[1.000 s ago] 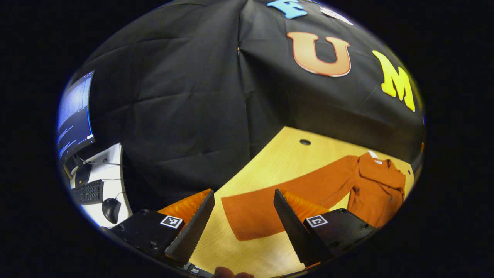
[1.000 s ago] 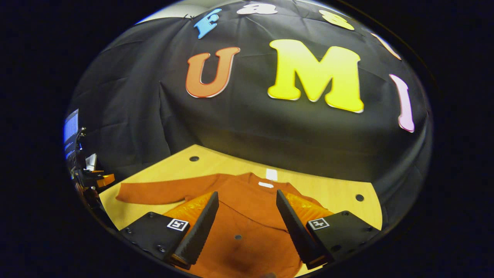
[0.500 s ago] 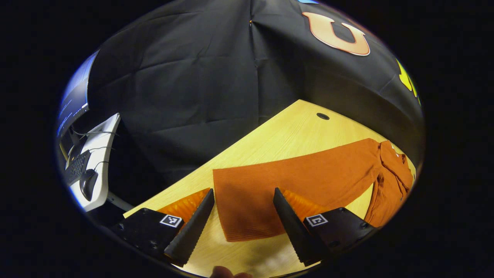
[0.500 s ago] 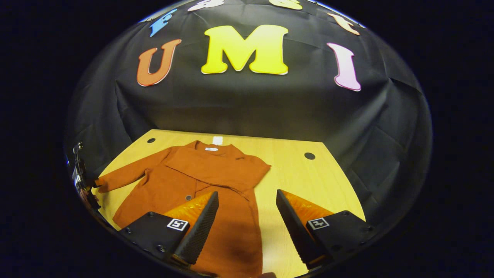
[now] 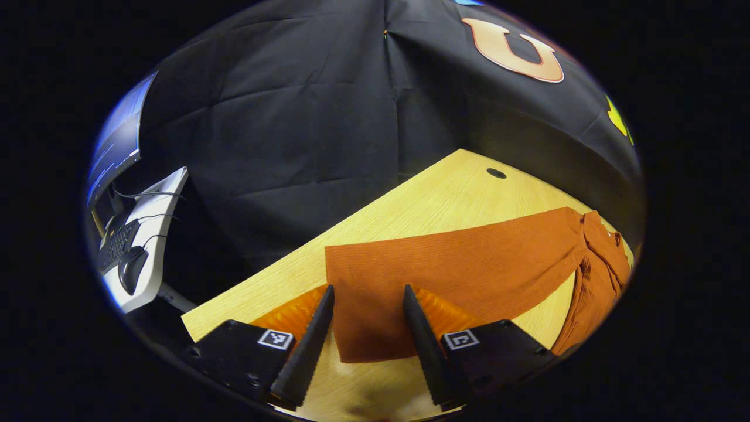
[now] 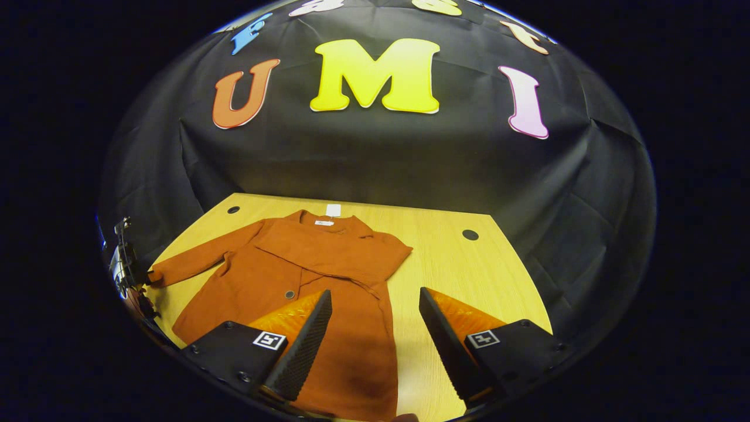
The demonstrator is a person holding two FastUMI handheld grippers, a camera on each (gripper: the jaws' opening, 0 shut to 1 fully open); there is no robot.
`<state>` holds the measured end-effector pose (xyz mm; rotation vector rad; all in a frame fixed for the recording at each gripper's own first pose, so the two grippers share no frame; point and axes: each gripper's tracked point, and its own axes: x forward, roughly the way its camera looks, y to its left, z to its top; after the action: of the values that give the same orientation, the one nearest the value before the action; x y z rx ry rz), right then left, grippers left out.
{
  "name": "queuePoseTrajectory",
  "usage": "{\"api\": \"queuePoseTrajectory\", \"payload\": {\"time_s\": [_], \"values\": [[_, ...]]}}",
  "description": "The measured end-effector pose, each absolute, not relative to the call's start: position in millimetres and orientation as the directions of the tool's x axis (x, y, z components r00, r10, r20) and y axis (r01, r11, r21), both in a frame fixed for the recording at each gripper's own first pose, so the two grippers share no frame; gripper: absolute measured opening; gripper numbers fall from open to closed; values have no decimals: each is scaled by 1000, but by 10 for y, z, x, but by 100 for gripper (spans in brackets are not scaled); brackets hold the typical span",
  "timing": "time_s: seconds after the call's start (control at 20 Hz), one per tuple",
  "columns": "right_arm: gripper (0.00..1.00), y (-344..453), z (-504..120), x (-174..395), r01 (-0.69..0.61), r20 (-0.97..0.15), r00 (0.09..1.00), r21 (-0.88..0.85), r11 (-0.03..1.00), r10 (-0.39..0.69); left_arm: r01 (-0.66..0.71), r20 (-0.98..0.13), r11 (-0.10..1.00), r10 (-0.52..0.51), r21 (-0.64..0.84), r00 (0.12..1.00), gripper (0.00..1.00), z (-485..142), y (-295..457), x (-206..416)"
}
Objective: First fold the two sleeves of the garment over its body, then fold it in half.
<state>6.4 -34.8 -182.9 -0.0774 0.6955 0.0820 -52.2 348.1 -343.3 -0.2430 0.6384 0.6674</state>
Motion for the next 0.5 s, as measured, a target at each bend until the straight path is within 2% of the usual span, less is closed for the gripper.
{"api": "queuePoseTrajectory", "payload": {"time_s": [0.2, 0.3, 0.5], "values": [[96, -303, -1740, 39, -121, -624, 778, -36, 992, 72, -622, -642, 782, 455, -43, 617, 11, -3388, 3412, -422], [96, -324, -1714, 2, -122, -618, 783, -39, 992, 72, -567, -643, 818, 385, -95, 662, 3, -3287, 3306, -289], [96, -349, -1712, -51, -117, -605, 792, -12, 993, 86, -465, -557, 874, 318, -141, 767, 3, -2667, 3215, 227]]}}
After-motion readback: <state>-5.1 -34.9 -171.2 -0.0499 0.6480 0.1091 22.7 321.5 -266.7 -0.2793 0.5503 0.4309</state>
